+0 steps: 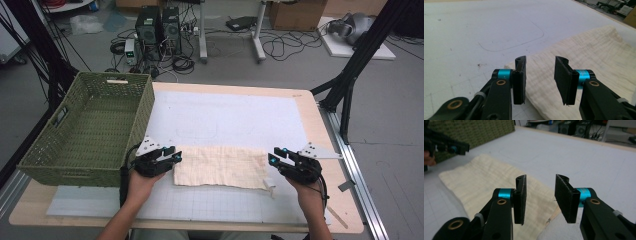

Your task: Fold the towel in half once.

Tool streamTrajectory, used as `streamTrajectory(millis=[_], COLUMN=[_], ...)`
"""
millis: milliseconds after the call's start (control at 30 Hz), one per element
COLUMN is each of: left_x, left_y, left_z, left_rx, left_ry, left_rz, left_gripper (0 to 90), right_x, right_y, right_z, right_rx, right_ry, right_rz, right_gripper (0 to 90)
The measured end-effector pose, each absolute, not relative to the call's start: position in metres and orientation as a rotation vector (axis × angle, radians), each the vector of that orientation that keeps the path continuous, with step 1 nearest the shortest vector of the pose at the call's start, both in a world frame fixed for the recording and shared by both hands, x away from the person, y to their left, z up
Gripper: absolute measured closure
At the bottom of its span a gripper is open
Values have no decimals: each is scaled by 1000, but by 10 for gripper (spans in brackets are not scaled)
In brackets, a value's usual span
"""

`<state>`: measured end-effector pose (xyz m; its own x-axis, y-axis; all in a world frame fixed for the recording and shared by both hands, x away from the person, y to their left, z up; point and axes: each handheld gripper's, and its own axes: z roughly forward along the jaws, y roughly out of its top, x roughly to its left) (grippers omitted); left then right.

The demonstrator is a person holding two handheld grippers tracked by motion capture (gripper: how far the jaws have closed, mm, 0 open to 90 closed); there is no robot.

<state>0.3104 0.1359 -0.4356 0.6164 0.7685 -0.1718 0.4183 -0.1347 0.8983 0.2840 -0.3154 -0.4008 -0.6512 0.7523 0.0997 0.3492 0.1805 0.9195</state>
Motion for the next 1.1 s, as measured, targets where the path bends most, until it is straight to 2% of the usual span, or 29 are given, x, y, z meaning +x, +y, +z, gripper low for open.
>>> streamTrajectory(millis=[167, 300, 367, 600, 667, 700, 767, 933, 1100], left_x=[318, 325, 328, 341, 343, 344, 343, 345, 348], left_y=[132, 132, 132, 125, 123, 122, 119, 119, 123], left_z=[-440, -444, -447, -450, -451, -451, -451, -449, -449], left_rx=[1792, 1801, 1786, 1835, 1876, 1885, 1903, 1891, 1861], left_ry=[988, 1017, 1033, 1107, 1104, 1098, 1100, 1076, 1090], left_rz=[415, 427, 432, 401, 387, 387, 403, 472, 482], left_gripper=[633, 627, 626, 633, 655, 718, 853, 870, 869], right_x=[297, 309, 314, 335, 339, 340, 341, 342, 342], right_y=[-305, -306, -310, -308, -303, -302, -300, -301, -304], right_z=[-416, -423, -426, -440, -444, -444, -443, -439, -436], right_rx=[1055, 1102, 1150, 1204, 1186, 1169, 1138, 1155, 1171], right_ry=[2210, 2213, 2213, 2285, 2323, 2336, 2342, 2290, 2232], right_rz=[1316, 1254, 1255, 1346, 1314, 1295, 1290, 1295, 1274], right_gripper=[627, 667, 688, 678, 790, 876, 882, 883, 884])
